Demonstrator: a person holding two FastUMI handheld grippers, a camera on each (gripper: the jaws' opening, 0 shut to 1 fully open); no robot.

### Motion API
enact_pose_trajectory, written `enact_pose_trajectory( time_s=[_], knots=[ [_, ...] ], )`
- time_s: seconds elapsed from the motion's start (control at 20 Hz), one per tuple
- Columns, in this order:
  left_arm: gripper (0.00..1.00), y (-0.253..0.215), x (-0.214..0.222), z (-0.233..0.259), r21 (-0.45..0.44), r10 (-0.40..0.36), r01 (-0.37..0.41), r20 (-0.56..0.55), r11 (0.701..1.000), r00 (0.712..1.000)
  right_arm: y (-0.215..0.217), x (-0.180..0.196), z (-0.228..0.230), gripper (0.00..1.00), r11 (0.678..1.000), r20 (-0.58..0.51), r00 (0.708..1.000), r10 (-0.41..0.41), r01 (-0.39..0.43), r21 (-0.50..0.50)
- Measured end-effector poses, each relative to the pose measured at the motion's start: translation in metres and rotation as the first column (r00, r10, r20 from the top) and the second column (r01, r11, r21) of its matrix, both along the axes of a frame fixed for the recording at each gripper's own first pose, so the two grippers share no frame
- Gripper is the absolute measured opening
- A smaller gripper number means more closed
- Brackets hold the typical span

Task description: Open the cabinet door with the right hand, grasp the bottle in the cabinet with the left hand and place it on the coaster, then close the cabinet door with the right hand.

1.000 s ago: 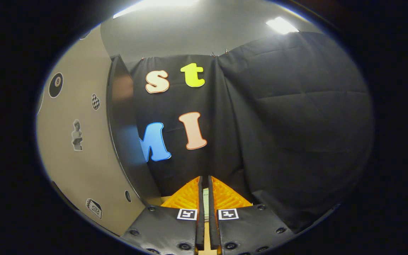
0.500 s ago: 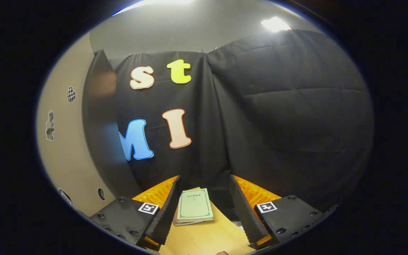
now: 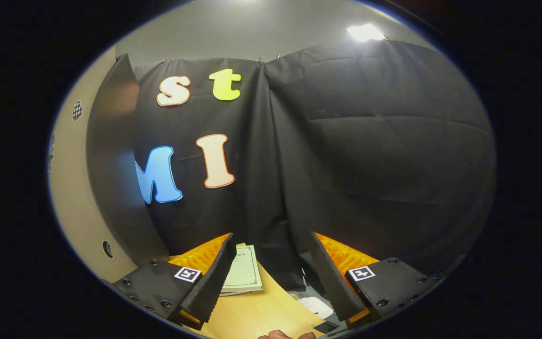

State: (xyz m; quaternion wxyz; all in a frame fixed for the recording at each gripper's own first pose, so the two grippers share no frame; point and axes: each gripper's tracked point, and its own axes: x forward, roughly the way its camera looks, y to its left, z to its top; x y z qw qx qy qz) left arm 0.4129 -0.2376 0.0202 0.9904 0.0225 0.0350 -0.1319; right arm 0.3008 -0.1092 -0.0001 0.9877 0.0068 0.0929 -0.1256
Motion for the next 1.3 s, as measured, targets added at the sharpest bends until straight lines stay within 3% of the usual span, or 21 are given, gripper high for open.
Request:
enact_pose_trajectory(
  time_s=[0.2,0.95,1.0,1.3],
  knots=[
    [0.84,-0.009,0.02,-0.005,0.041,-0.014,0.014,0.009,0.999,1.0,0.0,0.008,-0.009,0.98,1.0,-0.021,1.0,-0.014,0.015,0.018],
    [0.85,-0.026,0.051,-0.018,0.055,-0.052,0.052,0.0,0.997,0.999,-0.002,0.018,-0.033,0.98,0.997,-0.069,0.997,-0.046,0.051,0.064],
    [0.73,-0.026,0.05,-0.019,0.058,-0.056,0.057,-0.005,0.997,0.998,-0.001,0.018,-0.034,0.98,0.997,-0.071,0.996,-0.044,0.049,0.066],
    [0.72,-0.032,0.033,-0.01,0.03,-0.083,0.083,-0.003,0.996,0.997,0.002,0.017,-0.035,0.98,0.997,-0.071,0.997,-0.029,0.034,0.066]
  ],
)
